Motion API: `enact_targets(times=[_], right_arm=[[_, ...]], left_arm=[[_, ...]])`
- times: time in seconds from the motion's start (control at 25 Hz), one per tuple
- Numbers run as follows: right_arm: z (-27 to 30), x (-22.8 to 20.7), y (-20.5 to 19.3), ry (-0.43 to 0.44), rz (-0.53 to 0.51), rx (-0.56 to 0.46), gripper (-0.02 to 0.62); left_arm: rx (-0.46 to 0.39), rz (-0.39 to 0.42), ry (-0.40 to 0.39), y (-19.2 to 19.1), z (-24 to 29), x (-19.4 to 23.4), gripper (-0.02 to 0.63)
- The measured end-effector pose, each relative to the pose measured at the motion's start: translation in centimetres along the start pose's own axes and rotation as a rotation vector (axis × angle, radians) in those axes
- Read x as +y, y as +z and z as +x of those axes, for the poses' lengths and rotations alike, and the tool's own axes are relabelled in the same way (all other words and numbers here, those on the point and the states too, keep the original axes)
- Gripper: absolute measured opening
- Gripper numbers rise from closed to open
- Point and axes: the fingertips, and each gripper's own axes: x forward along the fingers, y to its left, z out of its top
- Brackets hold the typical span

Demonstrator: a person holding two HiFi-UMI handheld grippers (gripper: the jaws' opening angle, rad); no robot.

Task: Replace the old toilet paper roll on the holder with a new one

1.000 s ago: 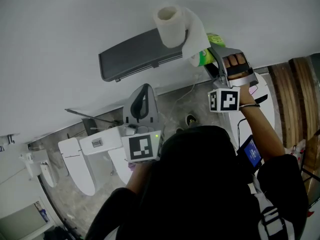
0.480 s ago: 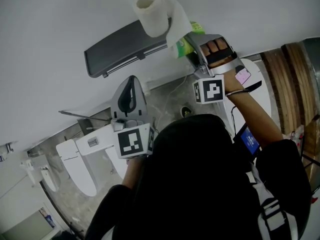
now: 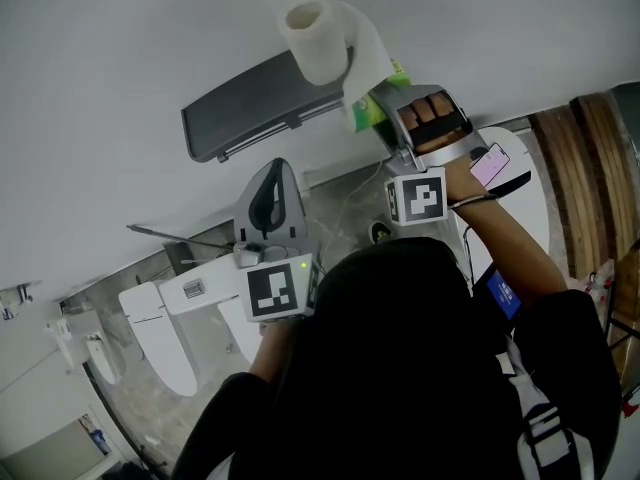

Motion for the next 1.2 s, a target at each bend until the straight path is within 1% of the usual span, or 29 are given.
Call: enact_targets(times=[0.16,0.32,0.52,0.6,0.72,1.2], right_arm=[[0.1,0.0,0.7,-0.005,-0.014,-0.005,0.368],[0.1,0.2,1.2,0.017,-0.009,-0.008,0.368],[0.1,0.3,2.2,0.017,-0.017,-0.014,0.368],[0.2,0.4,2.8,0.013,-0.036,-0.022,0.368],[0.5,0.8,4.0,0.012,-0.07,-0.035,0.368],[0.9,0.7,4.9,0.002,-0.047,-0.055,0.368]], left_arm=[[0.002,-0.003,-0.003,-0.2,0.0,-0.2,0.014],[0.004,-0.004,-0.007,-0.3,0.0,-0.4,0.014],[-0.008,-0.018,-0.025,0.1,0.1,-0.9,0.014],[-0.003,-0.018,-0.028,0.0,0.2,-0.9,0.014],[0.019,0.005,-0.017,-0.2,0.3,-0.7,0.014],[0.004,-0.017,-0.017,0.0,0.7,-0.7,0.014]])
